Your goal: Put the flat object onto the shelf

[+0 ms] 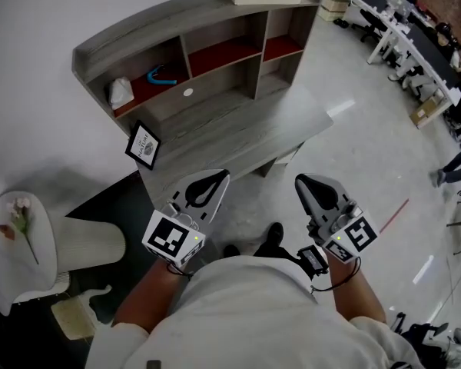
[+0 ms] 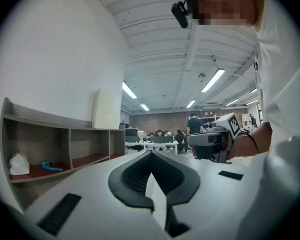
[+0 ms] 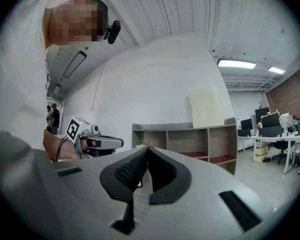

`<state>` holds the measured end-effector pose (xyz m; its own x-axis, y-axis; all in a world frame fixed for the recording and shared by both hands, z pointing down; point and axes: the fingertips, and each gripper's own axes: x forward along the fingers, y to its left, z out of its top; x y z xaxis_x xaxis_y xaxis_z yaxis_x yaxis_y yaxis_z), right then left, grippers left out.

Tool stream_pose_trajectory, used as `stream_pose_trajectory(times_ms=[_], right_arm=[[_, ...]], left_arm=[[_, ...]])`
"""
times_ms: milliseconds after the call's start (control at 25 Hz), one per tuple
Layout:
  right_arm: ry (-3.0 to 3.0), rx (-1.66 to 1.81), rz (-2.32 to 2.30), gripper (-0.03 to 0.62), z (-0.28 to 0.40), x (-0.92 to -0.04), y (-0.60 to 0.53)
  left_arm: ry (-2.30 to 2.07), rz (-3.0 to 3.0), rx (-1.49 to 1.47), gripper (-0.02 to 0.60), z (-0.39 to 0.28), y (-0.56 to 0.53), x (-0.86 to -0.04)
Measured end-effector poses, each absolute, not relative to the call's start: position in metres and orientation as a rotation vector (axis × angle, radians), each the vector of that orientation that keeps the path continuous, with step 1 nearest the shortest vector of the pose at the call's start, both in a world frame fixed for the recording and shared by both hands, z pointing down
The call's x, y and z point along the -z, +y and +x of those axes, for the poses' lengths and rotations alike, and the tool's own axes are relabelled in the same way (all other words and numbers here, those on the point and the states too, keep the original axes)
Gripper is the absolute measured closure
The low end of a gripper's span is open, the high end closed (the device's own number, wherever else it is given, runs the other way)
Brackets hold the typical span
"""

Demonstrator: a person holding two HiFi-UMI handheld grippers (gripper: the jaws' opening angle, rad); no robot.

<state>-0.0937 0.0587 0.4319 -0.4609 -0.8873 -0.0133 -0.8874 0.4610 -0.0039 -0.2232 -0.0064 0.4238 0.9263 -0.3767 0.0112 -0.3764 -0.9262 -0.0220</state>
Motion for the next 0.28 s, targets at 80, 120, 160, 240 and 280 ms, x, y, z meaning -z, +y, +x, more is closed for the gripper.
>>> stream_pose_trajectory(times_ms=[80, 120, 160, 240, 280], right_arm=[[2.684, -0.004, -1.616, 0.574, -0.101, -0.433, 0.060], [2.694, -0.012, -1.611, 0.574, -0.105, -0.432, 0.060], [2.704, -0.024, -1.604, 0.574, -0.109, -0.432, 0.060], [2.725, -0.051, -1.588, 0.574, -0.117, -0.430, 0.058], [2.734, -0.063, -1.580, 0.574, -0.120, -0.429, 0.057]], left_arm=[[0.575, -3.044, 0.035, 0.569, -0.226, -0.002, -0.426], [0.567, -3.044, 0.048, 0.569, -0.227, -0.001, -0.428], [0.565, -3.053, 0.067, 0.569, -0.229, -0.001, -0.430], [0.572, -3.089, 0.113, 0.569, -0.233, -0.001, -0.434], [0.577, -3.109, 0.137, 0.569, -0.235, -0.001, -0.436]])
